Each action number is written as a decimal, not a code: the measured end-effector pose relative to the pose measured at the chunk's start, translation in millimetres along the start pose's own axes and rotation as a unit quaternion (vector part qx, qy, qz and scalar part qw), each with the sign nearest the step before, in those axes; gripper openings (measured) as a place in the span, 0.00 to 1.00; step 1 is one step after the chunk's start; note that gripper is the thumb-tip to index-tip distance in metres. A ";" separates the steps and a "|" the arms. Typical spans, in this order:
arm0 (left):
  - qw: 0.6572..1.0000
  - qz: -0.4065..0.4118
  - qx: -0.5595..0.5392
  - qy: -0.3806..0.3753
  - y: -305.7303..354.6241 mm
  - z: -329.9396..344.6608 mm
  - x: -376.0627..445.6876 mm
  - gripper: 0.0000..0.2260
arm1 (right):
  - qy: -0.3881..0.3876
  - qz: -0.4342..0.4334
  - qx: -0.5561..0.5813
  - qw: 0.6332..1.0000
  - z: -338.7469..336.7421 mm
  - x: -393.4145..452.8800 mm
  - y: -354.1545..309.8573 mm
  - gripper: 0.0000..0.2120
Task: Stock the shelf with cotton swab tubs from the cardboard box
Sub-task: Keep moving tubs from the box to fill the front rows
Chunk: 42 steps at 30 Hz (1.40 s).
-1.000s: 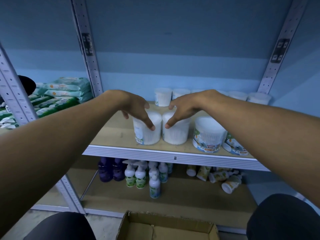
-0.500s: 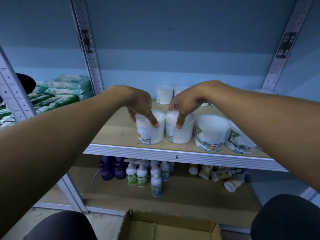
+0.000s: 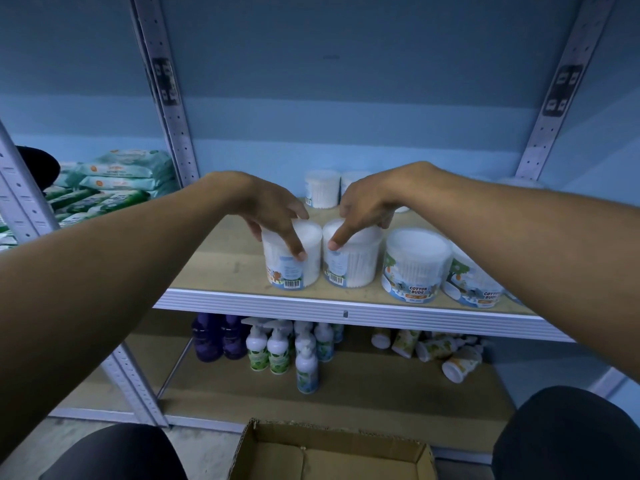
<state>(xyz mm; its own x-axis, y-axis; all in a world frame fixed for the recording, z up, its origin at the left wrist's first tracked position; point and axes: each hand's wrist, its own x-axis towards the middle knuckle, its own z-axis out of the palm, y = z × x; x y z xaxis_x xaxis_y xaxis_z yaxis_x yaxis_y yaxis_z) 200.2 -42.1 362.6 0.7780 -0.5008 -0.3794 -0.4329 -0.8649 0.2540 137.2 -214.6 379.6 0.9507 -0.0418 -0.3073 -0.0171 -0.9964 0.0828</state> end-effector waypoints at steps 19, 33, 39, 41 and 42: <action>0.998 -0.067 -0.018 0.012 8.0 6.8 -7.6 0.49 | -0.064 -0.075 0.057 0.993 -7.3 -6.8 0.7 0.41; 0.999 -0.024 -0.028 -0.007 1.8 -3.0 -7.3 0.31 | -0.039 -0.057 0.067 0.995 -1.3 -4.8 -3.4 0.33; 0.999 -0.032 -0.035 -0.001 3.6 -1.1 -6.0 0.32 | -0.050 -0.068 0.090 0.992 -1.4 -1.1 5.3 0.39; 0.999 -0.034 -0.034 0.002 4.5 -1.5 -5.9 0.33 | -0.050 -0.067 0.093 0.992 -0.8 -0.5 7.1 0.40; 0.999 -0.034 -0.033 0.003 4.8 -1.7 -6.0 0.34 | -0.050 -0.067 0.095 0.992 -0.5 -0.1 7.6 0.40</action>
<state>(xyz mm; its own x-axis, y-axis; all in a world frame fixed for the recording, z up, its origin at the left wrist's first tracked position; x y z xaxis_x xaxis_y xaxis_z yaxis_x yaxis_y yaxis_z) 194.3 -43.2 367.6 0.8079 -0.4399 -0.3922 -0.3476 -0.8931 0.2856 137.1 -222.2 380.7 0.9129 0.0942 -0.3971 0.0401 -0.9890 -0.1423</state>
